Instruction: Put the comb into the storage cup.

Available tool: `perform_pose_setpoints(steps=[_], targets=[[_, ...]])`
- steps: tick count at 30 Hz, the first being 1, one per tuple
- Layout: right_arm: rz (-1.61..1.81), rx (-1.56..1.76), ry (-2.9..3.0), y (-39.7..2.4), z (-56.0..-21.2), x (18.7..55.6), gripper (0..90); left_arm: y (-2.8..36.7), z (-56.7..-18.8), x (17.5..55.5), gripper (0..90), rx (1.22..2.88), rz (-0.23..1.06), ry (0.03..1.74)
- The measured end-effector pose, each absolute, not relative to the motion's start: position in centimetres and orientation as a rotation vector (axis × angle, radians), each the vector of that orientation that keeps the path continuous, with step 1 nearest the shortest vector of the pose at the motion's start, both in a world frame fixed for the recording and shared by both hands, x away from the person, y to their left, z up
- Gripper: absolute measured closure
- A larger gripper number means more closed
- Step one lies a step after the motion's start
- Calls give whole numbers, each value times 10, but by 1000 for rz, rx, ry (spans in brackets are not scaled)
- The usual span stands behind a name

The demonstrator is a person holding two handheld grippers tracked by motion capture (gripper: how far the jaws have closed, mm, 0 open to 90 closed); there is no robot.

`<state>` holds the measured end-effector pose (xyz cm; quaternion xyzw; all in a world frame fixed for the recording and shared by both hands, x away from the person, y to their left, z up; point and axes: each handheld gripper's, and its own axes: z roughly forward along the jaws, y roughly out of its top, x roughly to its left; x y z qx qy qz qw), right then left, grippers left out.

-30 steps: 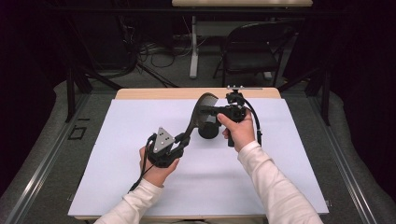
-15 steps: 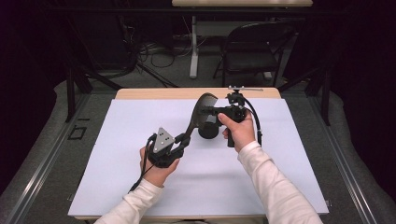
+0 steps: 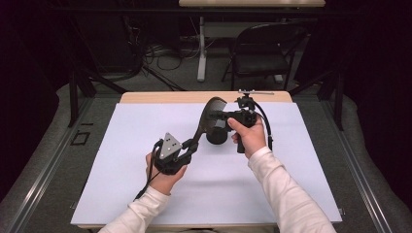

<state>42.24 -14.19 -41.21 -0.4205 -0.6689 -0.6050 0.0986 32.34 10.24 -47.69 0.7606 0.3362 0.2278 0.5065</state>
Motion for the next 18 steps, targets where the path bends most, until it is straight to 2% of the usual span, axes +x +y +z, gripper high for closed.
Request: perform_pose_setpoints(steps=[18], targets=[[-1789,-1238,-1977,-142,-413,423,863,102,-477,323,723,1835,556,811]])
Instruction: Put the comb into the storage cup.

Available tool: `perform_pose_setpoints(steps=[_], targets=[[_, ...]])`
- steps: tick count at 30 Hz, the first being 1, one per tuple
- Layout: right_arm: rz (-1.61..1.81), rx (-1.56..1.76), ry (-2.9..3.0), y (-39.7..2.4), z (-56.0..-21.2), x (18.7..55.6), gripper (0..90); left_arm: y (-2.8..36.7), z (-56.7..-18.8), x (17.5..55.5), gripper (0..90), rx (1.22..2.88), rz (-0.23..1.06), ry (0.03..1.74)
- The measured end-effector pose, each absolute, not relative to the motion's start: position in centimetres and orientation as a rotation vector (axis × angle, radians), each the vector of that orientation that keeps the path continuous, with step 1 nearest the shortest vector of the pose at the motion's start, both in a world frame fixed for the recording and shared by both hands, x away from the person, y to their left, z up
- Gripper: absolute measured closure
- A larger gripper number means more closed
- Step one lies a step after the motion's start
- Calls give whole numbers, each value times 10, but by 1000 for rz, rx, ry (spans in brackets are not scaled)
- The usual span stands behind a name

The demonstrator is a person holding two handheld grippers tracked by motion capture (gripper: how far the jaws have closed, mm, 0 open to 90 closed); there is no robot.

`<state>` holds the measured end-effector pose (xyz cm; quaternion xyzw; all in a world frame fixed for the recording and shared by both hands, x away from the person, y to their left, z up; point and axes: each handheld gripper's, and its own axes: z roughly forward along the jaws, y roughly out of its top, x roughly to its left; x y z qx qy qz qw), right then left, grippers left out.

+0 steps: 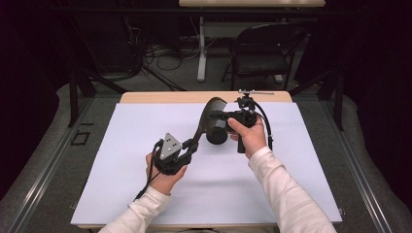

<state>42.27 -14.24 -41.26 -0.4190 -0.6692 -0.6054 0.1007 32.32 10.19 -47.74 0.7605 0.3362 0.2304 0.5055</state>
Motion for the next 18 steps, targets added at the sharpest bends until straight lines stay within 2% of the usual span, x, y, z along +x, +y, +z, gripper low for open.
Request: perform_pose_setpoints(steps=[18], targets=[[-1804,-1229,-1966,-143,-413,422,864,101,-477,322,720,1828,571,808]])
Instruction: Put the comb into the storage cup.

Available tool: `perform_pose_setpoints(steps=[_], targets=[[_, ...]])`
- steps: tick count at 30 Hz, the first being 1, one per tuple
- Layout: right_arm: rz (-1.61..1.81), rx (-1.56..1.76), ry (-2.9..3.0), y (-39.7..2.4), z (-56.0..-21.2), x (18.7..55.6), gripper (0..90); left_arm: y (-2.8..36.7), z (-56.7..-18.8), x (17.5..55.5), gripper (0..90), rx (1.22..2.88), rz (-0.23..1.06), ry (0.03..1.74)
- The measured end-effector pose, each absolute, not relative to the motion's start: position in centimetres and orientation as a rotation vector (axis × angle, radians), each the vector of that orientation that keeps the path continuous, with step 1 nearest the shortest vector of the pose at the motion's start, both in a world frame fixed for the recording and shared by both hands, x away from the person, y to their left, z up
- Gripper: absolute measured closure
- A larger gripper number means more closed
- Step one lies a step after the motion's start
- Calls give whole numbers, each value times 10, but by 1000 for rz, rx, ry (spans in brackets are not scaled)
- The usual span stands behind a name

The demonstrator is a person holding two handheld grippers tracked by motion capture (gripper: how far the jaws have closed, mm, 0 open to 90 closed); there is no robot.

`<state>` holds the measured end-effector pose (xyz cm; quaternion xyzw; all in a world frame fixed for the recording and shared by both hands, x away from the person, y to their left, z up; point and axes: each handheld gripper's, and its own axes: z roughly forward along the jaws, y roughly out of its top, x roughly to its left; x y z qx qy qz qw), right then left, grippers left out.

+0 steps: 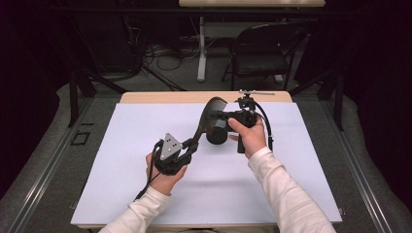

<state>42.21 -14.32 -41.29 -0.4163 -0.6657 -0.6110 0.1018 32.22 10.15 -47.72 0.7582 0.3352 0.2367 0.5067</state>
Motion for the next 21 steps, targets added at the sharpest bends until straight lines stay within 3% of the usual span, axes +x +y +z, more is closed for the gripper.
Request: perform_pose_setpoints(steps=[7,21], targets=[[-1807,-1226,-1950,-143,-413,422,864,103,-477,323,707,1823,578,816],[-1828,-1241,-1937,-145,-413,422,864,104,-477,324,580,1804,565,823]])
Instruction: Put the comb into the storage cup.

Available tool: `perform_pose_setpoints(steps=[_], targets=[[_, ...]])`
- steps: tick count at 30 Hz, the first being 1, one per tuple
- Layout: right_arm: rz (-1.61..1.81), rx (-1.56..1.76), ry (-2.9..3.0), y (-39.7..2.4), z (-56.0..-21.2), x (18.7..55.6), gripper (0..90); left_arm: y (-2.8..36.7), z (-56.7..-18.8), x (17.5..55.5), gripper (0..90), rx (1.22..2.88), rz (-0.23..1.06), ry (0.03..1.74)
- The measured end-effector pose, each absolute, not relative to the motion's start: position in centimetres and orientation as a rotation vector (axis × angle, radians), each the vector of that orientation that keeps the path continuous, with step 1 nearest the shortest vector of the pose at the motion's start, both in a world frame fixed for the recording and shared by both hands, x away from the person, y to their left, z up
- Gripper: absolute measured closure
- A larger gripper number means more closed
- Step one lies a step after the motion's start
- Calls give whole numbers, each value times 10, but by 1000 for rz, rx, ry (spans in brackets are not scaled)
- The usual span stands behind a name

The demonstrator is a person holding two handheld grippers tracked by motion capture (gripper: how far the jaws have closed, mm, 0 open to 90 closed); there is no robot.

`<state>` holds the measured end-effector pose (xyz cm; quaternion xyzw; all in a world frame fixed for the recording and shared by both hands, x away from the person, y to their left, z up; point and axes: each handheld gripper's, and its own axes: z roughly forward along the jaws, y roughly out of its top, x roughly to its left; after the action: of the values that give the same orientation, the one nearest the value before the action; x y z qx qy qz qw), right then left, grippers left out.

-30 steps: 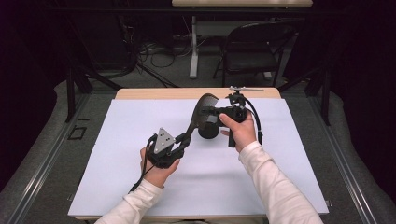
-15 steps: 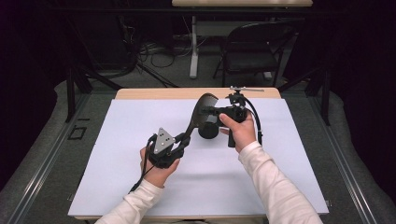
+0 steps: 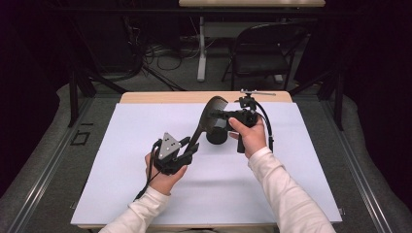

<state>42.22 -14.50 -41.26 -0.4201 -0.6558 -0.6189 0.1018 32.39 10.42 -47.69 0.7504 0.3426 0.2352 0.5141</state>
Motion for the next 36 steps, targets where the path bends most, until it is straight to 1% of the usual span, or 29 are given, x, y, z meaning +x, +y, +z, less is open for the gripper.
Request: perform_pose_setpoints(steps=[5,9,14,16,22,28,36], targets=[[-1847,-1248,-1937,-147,-412,422,864,105,-477,325,521,1795,557,834],[-1857,-1253,-1936,-149,-412,423,864,105,-477,325,493,1795,557,835],[-1872,-1260,-1937,-151,-411,423,864,105,-476,326,436,1791,567,851],[-1876,-1266,-1937,-152,-411,424,864,106,-476,327,423,1790,589,849],[-1892,-1287,-1935,-157,-410,426,864,112,-473,332,374,1765,602,875],[-1899,-1305,-1944,-161,-411,428,863,116,-472,336,368,1749,607,851],[-1917,-1321,-1967,-165,-406,427,864,115,-472,338,366,1754,674,801]])
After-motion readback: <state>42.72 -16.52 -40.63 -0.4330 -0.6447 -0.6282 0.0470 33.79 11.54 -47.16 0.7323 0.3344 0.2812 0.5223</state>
